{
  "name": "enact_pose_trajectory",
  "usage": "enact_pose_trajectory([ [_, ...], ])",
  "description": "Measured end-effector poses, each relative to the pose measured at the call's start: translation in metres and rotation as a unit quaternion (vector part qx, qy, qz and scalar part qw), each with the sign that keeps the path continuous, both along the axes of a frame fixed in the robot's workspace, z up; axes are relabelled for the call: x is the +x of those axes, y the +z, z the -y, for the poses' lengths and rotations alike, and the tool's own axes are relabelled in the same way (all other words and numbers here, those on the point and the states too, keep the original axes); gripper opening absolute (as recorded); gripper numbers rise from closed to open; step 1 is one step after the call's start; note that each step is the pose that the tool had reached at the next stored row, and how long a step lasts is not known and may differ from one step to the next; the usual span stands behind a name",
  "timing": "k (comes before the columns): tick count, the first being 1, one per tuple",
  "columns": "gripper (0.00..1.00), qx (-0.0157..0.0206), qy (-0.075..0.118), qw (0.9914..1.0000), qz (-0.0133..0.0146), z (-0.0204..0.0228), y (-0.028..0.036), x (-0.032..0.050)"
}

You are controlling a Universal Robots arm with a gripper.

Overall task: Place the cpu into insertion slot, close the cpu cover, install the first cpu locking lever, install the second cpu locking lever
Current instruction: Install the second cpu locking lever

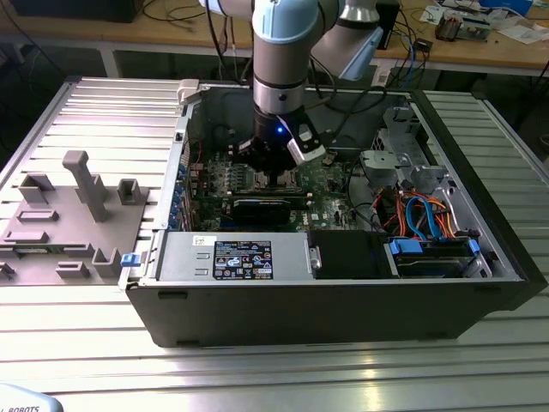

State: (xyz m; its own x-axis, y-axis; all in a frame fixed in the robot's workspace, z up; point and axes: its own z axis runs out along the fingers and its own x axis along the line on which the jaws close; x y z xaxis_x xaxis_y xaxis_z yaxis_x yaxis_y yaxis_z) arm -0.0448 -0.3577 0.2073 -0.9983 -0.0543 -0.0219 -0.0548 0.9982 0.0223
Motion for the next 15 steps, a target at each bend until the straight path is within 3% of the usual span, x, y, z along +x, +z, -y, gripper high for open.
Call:
enact_pose_trajectory([
  [4, 0.11, -0.0200, 0.000, 0.99980, 0.0000, -0.0079, 0.0006, 0.0007],
  [6, 0.11, -0.0281, 0.000, 0.99961, 0.0000, -0.0110, 0.0021, 0.0016],
  [7, 0.11, -0.0336, 0.000, 0.99944, -0.0001, -0.0146, 0.0026, 0.0030],
  [11, 0.11, -0.0469, 0.000, 0.99890, -0.0003, -0.0220, 0.0071, 0.0058],
  [15, 0.11, -0.0535, 0.000, 0.99857, -0.0002, -0.0244, 0.0168, 0.0061],
])
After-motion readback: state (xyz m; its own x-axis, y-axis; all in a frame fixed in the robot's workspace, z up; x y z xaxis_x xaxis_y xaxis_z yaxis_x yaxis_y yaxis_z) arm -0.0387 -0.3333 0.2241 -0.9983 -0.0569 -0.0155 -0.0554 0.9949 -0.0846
